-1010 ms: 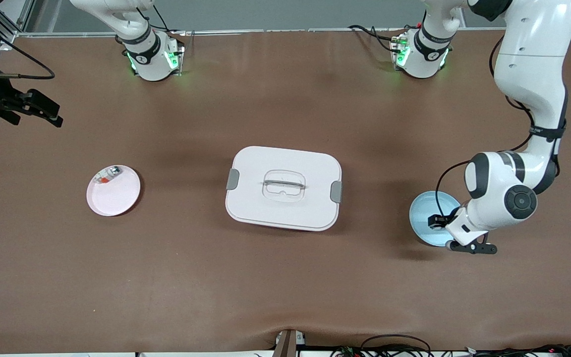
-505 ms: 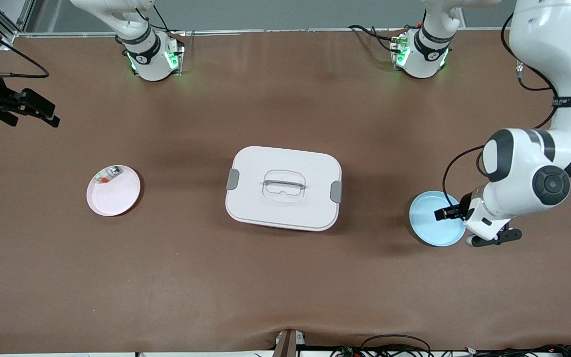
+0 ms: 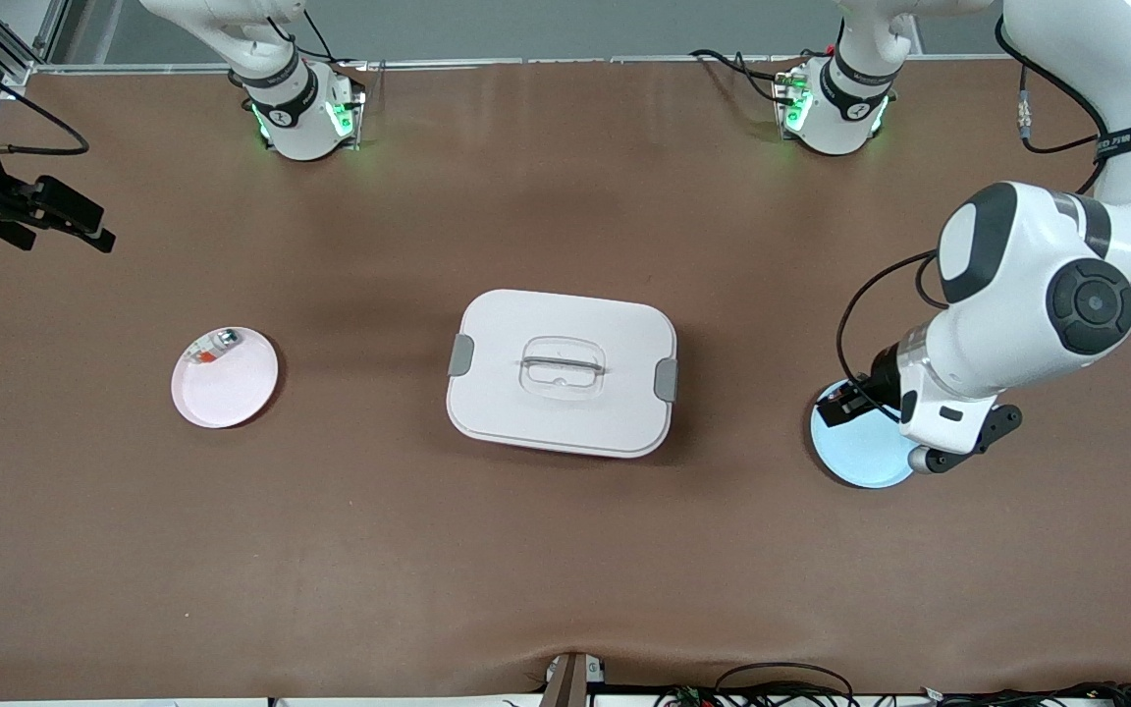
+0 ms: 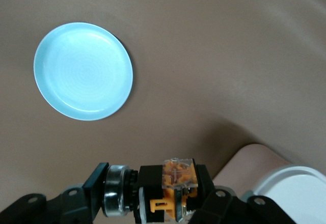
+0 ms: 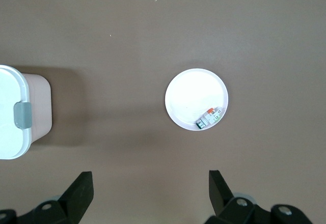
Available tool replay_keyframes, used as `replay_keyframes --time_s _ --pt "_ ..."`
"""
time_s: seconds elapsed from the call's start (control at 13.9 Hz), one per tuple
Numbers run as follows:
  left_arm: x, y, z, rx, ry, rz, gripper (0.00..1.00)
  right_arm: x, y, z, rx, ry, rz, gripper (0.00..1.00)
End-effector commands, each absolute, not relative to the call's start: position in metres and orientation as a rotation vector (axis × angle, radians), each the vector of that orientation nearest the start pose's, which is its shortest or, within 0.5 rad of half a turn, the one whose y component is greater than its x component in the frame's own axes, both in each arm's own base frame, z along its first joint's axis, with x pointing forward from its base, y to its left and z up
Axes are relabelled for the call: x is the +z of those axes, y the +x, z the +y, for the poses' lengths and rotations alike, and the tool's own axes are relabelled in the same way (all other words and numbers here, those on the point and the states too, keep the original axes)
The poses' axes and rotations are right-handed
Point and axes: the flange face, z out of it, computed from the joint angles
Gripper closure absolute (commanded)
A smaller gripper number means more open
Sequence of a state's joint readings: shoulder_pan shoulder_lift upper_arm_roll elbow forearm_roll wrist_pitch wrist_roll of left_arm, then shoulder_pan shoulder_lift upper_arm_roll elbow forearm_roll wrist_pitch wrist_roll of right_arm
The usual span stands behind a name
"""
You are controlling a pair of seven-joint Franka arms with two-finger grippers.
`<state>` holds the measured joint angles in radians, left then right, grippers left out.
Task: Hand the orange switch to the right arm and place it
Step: 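Carry the switch with the left gripper over the white box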
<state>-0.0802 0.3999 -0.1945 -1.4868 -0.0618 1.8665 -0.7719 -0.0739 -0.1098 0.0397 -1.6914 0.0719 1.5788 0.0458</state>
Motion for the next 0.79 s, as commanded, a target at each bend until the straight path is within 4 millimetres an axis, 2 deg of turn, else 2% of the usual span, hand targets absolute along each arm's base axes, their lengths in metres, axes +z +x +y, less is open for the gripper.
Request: replay_keyframes --time_s 0.0,0.14,0.29,0.51,0.72 --pt "0.464 0.649 -0.188 0.175 -3.104 -1.089 0.66 0.628 0.516 -0.012 0.004 -3.07 0.11 0.0" --pt "0.475 0.645 -0.206 0.223 -3.033 -1.349 0.66 0.628 0.517 -0.012 0.006 -3.072 0.105 0.0" --pt "0.487 0.637 -0.236 0.248 -3.009 -1.446 0.66 0.631 0.517 -0.012 -0.003 -3.072 0.105 0.0" --pt "0.49 0.621 -0.276 0.308 -2.971 -1.545 0.67 0.631 0.519 -0.014 -0.01 -3.071 0.121 0.0" --pt "0.494 0.603 -0.317 0.391 -2.81 -1.812 0.67 0.627 0.534 -0.013 0.002 -3.069 0.123 0.0"
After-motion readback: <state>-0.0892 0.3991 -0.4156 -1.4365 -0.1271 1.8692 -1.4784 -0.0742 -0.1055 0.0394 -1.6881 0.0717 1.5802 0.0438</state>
